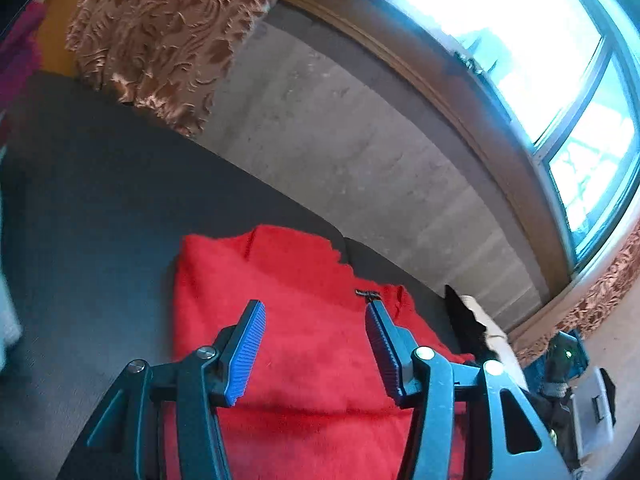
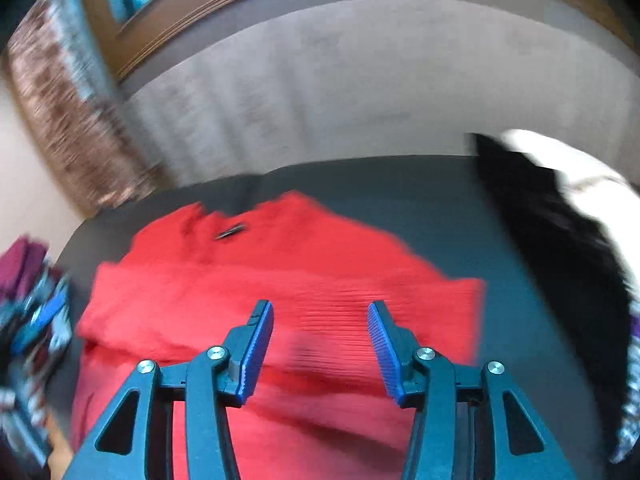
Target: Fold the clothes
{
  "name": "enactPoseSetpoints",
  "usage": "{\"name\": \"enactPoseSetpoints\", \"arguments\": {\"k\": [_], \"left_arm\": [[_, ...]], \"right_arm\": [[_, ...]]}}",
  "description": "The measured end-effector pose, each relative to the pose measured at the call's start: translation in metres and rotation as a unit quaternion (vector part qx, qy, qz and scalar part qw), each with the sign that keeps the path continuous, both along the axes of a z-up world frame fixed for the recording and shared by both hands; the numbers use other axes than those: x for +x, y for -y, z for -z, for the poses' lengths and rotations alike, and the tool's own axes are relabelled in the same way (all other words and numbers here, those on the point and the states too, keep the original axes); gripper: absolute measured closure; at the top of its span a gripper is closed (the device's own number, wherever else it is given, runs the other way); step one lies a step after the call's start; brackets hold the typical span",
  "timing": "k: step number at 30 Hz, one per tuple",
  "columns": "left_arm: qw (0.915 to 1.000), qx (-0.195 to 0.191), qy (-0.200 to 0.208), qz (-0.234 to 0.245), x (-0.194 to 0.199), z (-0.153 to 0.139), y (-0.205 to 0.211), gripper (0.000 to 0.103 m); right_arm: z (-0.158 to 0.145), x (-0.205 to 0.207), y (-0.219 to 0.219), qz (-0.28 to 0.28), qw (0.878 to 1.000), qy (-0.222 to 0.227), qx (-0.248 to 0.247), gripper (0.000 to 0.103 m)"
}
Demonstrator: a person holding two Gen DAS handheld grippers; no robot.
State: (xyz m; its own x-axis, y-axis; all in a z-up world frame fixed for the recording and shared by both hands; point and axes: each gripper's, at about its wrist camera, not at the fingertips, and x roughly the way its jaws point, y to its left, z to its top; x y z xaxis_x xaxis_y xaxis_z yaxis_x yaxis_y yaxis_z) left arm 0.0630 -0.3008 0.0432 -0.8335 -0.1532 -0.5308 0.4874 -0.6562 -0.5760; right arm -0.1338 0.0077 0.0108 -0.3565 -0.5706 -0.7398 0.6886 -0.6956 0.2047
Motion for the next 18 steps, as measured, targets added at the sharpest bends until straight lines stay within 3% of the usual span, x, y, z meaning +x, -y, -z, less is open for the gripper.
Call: {"name": "enactPoseSetpoints", "arguments": {"k": [4, 7, 8, 9, 14, 18], "left_arm": [[0.9987, -0.019, 0.047, 0.005, -0.030, 0.014, 0.004, 0.050], [0.9951, -0.036, 0.091, 0.013, -0.034, 0.044, 0.000, 0.050], [0.9949, -0.044, 0.088, 0.021, -0.032, 0.053, -0.003, 0.051], [0.9970, -0.039, 0.063, 0.023, -0.026, 0.051, -0.003, 0.051], [0.9995, -0.006, 0.017, 0.025, 0.002, 0.057, -0.007, 0.052], [0.9993, -0.005, 0.033, 0.015, -0.011, 0.061, 0.001, 0.060]], "right_arm": [[0.020, -0.003, 0.026, 0.008, 0.999, -0.022, 0.047, 0.050], [0.039, -0.018, 0.011, 0.043, 0.997, -0.018, 0.063, 0.042], [0.041, -0.018, 0.001, 0.037, 0.998, -0.025, 0.049, 0.042], [0.043, -0.014, -0.007, 0.030, 0.998, -0.032, 0.040, 0.041], [0.046, -0.006, -0.015, 0.015, 0.998, -0.041, 0.037, 0.038], [0.048, -0.007, -0.005, 0.008, 0.997, -0.053, 0.047, 0.031]]}}
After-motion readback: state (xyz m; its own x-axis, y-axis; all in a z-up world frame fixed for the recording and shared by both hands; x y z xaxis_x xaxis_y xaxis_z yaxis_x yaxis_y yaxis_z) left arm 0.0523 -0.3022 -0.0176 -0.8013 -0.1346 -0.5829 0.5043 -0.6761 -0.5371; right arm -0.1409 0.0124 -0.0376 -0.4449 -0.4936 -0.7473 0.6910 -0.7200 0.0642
